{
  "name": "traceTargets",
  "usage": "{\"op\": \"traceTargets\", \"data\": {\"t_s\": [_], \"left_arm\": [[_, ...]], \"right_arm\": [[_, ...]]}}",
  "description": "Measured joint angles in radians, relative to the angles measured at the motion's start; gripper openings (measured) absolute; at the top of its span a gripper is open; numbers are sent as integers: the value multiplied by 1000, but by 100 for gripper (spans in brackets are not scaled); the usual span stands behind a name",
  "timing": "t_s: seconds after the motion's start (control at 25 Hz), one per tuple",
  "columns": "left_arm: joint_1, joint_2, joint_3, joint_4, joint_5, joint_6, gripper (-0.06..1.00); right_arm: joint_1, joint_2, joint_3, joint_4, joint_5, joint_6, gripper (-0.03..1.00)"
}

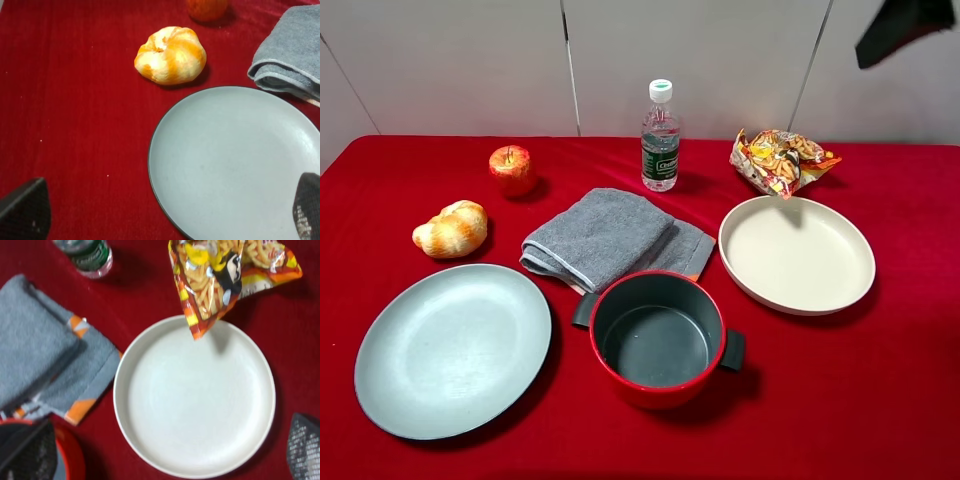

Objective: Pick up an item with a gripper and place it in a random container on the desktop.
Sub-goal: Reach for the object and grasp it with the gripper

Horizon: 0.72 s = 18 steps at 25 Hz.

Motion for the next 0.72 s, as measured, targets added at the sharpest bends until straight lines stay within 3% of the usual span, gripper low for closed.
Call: {"op": "traceTargets", "data": {"t_s": [0.72], "left_arm": [[0, 0, 0, 0, 0, 0, 96]], "right_arm": [[0, 422, -353, -31, 55, 42, 69]]}}
